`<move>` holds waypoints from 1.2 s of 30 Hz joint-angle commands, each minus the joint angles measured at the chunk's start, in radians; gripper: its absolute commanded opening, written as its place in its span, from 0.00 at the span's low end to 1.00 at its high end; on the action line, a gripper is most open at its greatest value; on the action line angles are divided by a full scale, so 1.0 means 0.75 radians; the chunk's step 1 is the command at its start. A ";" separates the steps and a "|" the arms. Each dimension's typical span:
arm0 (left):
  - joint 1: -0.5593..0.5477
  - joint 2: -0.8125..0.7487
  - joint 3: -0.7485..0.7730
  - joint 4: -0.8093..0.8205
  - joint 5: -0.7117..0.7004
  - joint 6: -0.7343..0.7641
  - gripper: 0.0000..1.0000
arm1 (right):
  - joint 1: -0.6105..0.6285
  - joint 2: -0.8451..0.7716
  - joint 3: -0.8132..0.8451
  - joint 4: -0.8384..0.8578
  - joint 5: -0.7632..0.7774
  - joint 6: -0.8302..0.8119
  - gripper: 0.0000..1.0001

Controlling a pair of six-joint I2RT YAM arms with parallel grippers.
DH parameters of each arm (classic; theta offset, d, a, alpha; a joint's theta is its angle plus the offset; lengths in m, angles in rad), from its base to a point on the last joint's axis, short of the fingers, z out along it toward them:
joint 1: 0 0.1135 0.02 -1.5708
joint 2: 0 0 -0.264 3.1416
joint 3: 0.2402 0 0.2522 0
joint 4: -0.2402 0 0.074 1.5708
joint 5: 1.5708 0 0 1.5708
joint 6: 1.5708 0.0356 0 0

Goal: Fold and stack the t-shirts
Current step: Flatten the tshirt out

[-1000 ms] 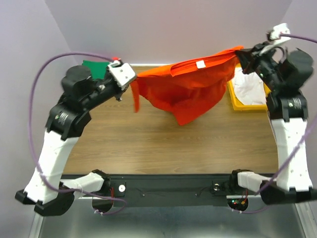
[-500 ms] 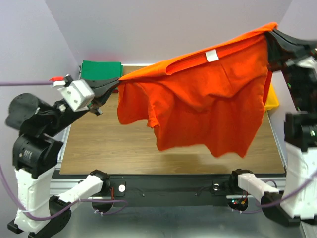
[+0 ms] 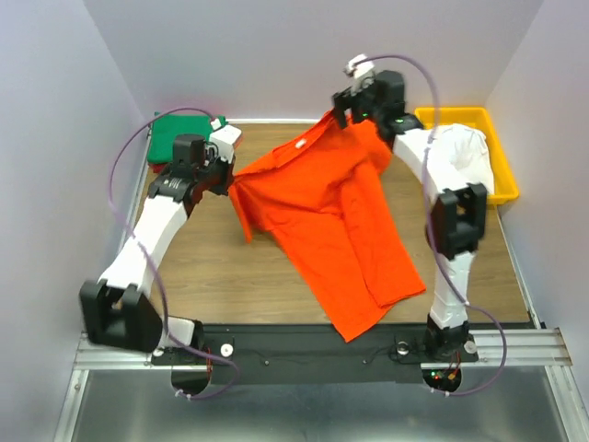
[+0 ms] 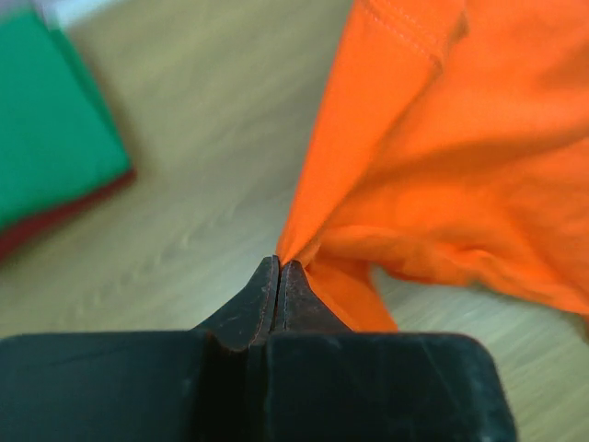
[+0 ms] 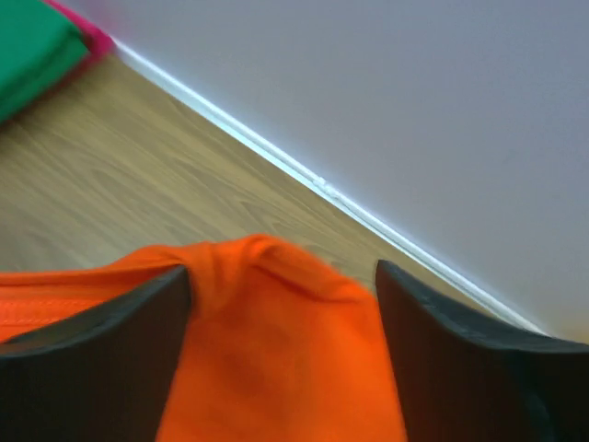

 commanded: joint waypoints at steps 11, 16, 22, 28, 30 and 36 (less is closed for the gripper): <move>0.432 0.336 0.009 -0.060 0.154 0.222 0.61 | 0.060 -0.607 -0.738 -0.165 0.185 -0.209 0.88; 0.402 0.319 -0.050 -0.113 0.211 0.347 0.60 | 0.062 -0.777 -1.096 -0.334 0.162 -0.115 0.61; 0.402 0.377 -0.087 -0.152 0.250 0.347 0.63 | 0.058 -0.779 -1.258 -0.459 0.234 -0.072 0.64; 0.402 0.342 -0.213 -0.158 0.254 0.347 0.64 | 0.009 -0.744 -1.321 -0.531 0.279 -0.086 0.66; 0.402 0.328 -0.246 -0.148 0.254 0.349 0.64 | -0.024 -0.730 -1.334 -0.539 0.273 -0.090 0.66; 0.404 0.372 -0.298 -0.117 0.256 0.329 0.65 | -0.040 -0.630 -1.356 -0.558 0.226 -0.063 0.66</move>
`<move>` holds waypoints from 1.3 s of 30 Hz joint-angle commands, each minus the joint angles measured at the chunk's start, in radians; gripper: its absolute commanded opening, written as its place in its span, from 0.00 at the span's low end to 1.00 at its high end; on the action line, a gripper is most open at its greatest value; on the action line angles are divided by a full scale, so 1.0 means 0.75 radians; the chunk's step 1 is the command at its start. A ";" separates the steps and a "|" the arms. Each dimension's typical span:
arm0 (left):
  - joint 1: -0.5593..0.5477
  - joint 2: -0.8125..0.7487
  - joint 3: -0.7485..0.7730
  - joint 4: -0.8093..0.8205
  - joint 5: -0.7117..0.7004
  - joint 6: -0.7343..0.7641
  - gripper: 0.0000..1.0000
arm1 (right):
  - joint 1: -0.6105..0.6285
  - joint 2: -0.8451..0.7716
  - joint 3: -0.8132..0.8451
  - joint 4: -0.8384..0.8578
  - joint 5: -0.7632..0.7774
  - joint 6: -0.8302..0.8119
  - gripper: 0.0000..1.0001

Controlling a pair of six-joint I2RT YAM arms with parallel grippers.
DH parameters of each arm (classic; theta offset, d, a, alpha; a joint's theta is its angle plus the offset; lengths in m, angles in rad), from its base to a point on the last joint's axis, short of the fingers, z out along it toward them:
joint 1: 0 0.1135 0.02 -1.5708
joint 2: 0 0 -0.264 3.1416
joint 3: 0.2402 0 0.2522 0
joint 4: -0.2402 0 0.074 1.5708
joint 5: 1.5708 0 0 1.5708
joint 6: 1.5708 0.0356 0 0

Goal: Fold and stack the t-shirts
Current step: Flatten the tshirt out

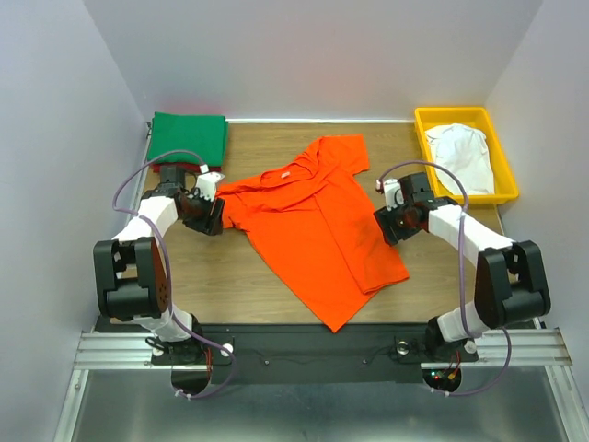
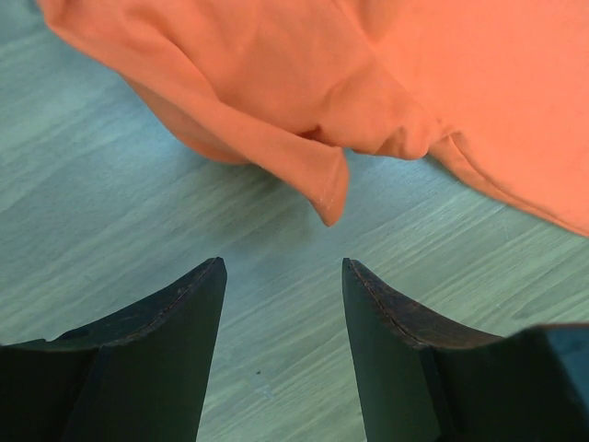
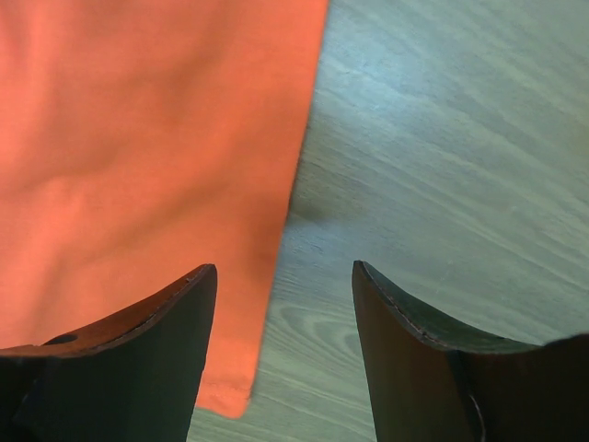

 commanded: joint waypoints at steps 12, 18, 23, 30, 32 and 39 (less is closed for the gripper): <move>0.007 0.076 0.095 -0.054 0.292 0.013 0.65 | -0.031 0.203 -0.040 -0.024 -0.072 0.008 0.37; 0.009 0.193 0.160 -0.023 0.251 -0.042 0.54 | -0.054 0.230 -0.007 -0.026 -0.054 -0.004 0.01; 0.044 0.206 0.238 -0.133 0.188 0.009 0.00 | -0.087 0.158 0.052 -0.032 0.036 -0.064 0.01; 0.134 0.124 0.271 -0.301 0.002 0.144 0.00 | -0.170 0.238 0.166 -0.022 0.135 -0.242 0.00; 0.162 0.115 0.275 -0.324 -0.037 0.181 0.00 | -0.209 0.330 0.228 0.019 0.177 -0.280 0.01; 0.224 0.150 0.244 -0.387 -0.241 0.269 0.00 | -0.234 0.637 0.510 0.109 0.222 -0.307 0.01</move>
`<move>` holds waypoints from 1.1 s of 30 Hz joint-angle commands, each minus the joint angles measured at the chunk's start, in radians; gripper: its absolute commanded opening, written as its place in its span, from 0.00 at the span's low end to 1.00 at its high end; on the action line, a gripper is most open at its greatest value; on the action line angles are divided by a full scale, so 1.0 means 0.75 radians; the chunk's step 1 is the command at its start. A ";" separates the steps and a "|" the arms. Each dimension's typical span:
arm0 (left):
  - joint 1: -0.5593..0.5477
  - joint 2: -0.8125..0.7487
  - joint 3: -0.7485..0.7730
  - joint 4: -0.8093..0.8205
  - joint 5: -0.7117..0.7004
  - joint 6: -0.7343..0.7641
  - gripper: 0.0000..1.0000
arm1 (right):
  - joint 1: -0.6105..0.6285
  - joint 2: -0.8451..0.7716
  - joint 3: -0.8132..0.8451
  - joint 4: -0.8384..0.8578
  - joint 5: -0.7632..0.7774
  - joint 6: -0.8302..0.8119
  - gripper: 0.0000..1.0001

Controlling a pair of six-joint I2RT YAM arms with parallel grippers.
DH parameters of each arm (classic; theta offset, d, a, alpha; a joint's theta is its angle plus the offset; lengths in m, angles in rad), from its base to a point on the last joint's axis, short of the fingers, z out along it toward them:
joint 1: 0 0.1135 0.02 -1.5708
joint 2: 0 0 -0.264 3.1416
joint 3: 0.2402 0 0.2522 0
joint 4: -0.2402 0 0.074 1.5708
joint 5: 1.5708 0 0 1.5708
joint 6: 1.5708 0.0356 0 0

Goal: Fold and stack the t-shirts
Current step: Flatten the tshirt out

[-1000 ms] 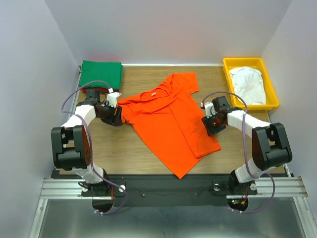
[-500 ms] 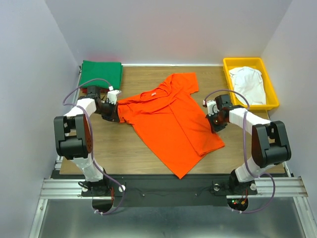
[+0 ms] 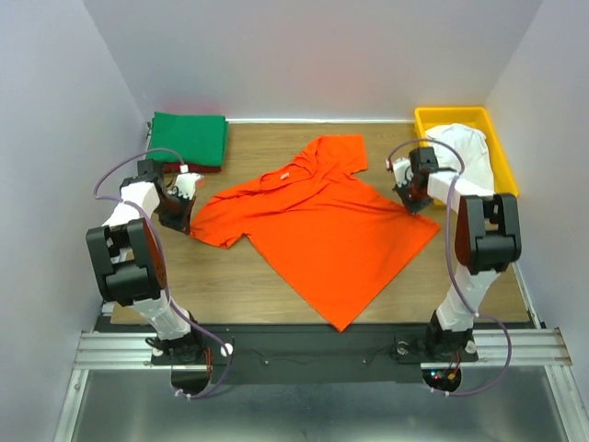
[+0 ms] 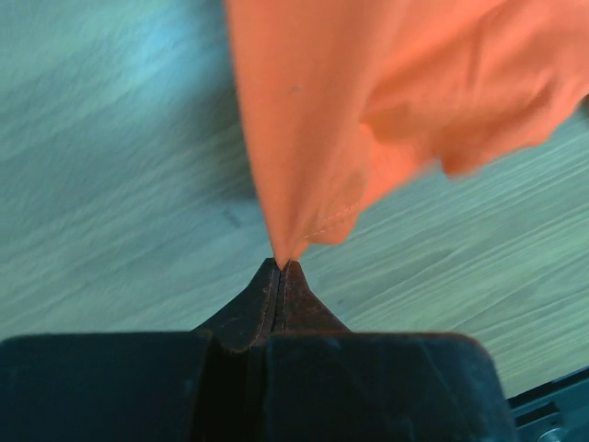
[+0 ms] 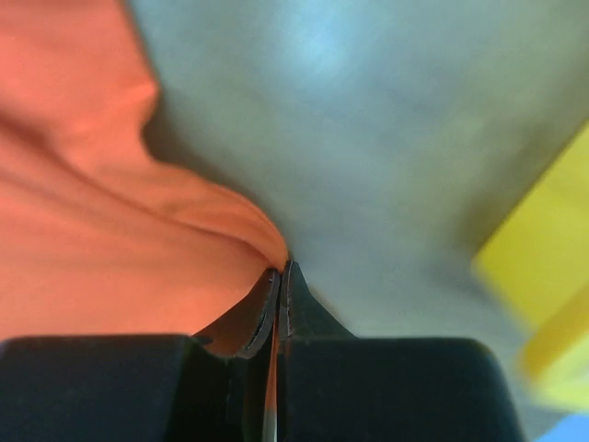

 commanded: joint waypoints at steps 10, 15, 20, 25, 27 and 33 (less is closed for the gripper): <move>0.059 0.030 -0.064 -0.079 -0.263 0.171 0.00 | -0.004 0.539 0.666 0.134 0.130 -0.071 0.00; 0.010 -0.004 -0.146 -0.216 -0.153 0.282 0.00 | 0.006 0.705 0.908 0.134 0.156 -0.081 0.03; -0.023 -0.100 -0.128 -0.330 0.002 0.329 0.25 | 0.039 0.520 0.870 0.077 0.079 -0.065 0.62; -0.037 -0.113 0.052 -0.396 0.109 0.317 0.43 | 0.039 0.154 0.673 -0.115 -0.117 -0.103 0.71; -0.064 -0.113 0.148 -0.339 0.123 0.282 0.44 | 0.045 0.043 0.569 -0.250 -0.258 -0.122 0.71; -0.228 -0.037 0.232 -0.057 0.101 0.049 0.43 | 0.257 -0.223 0.264 -0.429 -0.384 -0.073 0.60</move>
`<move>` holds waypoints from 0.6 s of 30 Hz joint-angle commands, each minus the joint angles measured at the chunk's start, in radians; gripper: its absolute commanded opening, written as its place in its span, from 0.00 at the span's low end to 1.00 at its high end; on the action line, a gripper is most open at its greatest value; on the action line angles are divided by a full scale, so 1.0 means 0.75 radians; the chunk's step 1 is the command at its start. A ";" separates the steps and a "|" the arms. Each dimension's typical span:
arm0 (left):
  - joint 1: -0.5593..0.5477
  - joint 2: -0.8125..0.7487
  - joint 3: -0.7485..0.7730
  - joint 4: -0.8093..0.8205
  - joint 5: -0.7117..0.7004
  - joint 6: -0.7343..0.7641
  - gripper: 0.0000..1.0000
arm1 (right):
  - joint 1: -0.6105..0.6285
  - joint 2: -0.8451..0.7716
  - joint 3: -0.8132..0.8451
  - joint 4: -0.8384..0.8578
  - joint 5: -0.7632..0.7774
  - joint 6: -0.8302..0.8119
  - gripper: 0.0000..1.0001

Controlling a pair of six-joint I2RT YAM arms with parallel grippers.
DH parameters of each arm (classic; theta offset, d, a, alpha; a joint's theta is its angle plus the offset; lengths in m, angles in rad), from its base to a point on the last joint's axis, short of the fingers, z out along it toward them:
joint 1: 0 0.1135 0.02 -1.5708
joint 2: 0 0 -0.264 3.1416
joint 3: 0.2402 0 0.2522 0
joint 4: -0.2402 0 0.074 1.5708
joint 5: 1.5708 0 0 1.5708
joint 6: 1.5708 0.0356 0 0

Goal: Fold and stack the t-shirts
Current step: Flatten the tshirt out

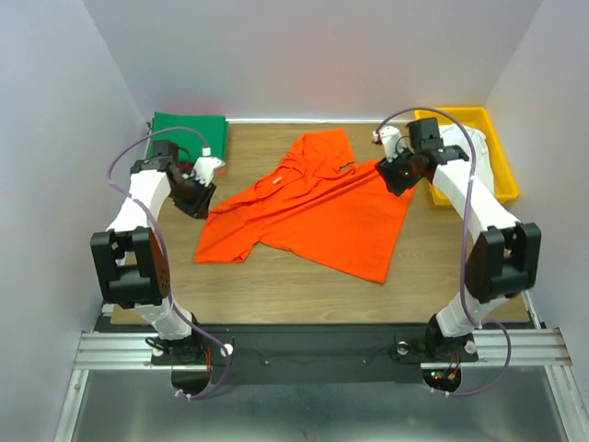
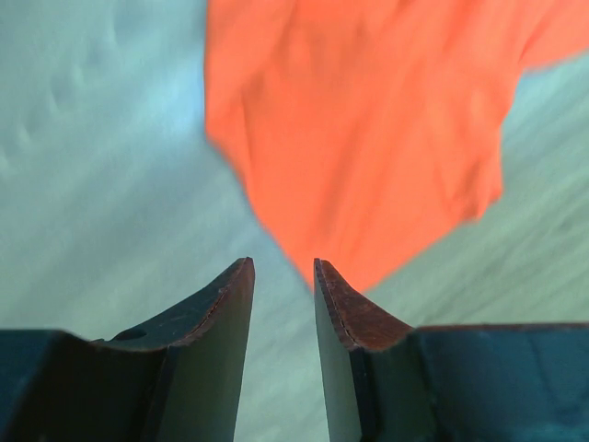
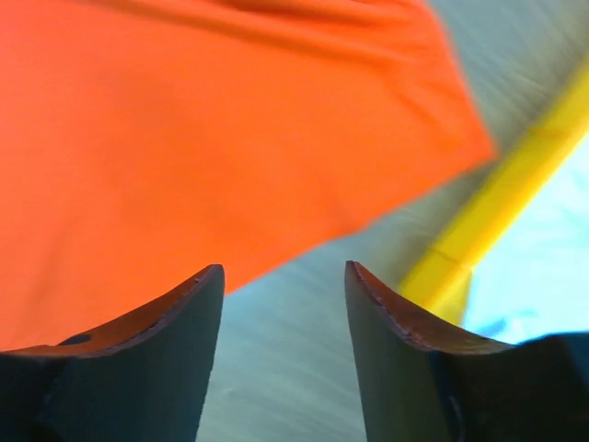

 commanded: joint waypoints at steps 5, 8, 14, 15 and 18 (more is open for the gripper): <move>-0.227 0.109 0.051 0.316 0.038 -0.287 0.41 | 0.272 -0.074 -0.363 -0.163 -0.198 0.088 0.53; -0.268 0.174 0.075 0.388 0.011 -0.354 0.41 | 0.307 -0.048 -0.441 -0.145 -0.181 0.080 0.53; -0.323 0.291 0.098 0.498 -0.038 -0.453 0.41 | 0.326 0.012 -0.631 -0.075 -0.085 0.011 0.53; -0.323 0.303 0.094 0.523 -0.056 -0.459 0.43 | 0.326 0.018 -0.698 -0.065 -0.051 -0.004 0.53; -0.323 0.307 0.055 0.556 -0.105 -0.469 0.45 | 0.326 0.006 -0.803 0.002 0.039 -0.063 0.53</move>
